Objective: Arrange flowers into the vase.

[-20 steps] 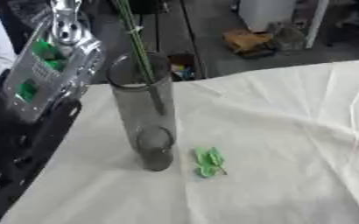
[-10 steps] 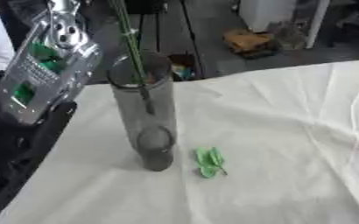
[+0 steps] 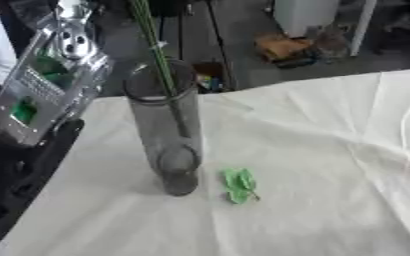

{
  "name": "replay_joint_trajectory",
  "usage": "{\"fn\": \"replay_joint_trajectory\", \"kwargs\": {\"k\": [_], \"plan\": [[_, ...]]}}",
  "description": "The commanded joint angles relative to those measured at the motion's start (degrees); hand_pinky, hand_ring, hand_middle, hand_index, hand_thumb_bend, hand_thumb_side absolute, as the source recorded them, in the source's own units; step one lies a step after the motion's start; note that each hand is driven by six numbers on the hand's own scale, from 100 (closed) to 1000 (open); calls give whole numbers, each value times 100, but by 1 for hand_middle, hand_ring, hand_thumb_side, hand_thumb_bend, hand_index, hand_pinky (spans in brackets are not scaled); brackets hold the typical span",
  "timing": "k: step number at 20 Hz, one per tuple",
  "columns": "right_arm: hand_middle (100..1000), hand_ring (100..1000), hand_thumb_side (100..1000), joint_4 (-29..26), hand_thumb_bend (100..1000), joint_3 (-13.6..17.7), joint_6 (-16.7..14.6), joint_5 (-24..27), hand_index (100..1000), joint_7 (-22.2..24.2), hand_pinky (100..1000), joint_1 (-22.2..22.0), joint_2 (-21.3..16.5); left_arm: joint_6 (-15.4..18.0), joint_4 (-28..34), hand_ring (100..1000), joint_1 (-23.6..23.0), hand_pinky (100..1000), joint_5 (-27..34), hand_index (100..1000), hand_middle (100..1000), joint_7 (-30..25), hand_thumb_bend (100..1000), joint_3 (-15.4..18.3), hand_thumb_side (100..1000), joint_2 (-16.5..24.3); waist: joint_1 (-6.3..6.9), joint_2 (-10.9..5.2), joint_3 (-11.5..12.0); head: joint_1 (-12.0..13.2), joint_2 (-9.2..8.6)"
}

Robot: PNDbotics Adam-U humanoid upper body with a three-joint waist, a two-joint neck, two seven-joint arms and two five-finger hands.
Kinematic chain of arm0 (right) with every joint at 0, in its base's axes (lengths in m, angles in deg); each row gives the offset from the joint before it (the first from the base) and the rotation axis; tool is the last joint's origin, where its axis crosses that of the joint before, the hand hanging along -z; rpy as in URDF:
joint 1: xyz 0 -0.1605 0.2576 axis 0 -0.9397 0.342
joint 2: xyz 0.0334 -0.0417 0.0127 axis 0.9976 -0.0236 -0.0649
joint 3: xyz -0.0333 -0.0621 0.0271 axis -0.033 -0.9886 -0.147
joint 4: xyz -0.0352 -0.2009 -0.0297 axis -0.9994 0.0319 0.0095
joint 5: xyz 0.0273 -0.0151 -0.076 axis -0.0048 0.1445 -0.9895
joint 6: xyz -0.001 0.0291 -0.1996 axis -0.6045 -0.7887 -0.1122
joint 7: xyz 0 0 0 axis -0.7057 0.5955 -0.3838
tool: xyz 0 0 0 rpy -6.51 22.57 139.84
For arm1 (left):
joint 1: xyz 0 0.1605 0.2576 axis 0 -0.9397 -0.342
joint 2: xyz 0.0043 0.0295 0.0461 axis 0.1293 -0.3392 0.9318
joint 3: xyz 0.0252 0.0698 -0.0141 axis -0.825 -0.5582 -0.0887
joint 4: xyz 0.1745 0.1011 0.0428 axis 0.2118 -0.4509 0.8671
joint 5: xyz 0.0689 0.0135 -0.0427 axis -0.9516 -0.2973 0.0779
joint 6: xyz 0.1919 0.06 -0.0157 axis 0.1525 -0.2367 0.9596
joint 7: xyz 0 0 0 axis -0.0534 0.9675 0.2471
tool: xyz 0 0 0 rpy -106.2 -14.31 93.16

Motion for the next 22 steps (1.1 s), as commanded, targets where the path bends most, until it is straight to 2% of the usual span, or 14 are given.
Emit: {"fn": "replay_joint_trajectory", "kwargs": {"k": [1,11,17,22], "plan": [[242,347,947,-91,100,49,5,43,549,17,231,15,-69,-21,72,393,70,161,-65,250,368,-75,100,35,878,190,-46,-143,-1,-18,-71],[241,347,947,-91,100,53,18,46,549,22,231,10,-73,-53,113,479,11,198,-542,264,458,-465,100,8,838,298,-33,-149,8,-26,-78],[241,347,948,-91,100,54,16,46,550,26,231,15,-70,-96,115,536,-36,259,-670,347,525,-696,100,1,823,328,-38,-136,16,-28,-83],[241,347,947,-91,100,52,10,53,550,30,232,22,-69,-111,123,547,-75,264,-730,411,543,-821,100,8,822,333,-45,-132,17,-32,-97]]}}
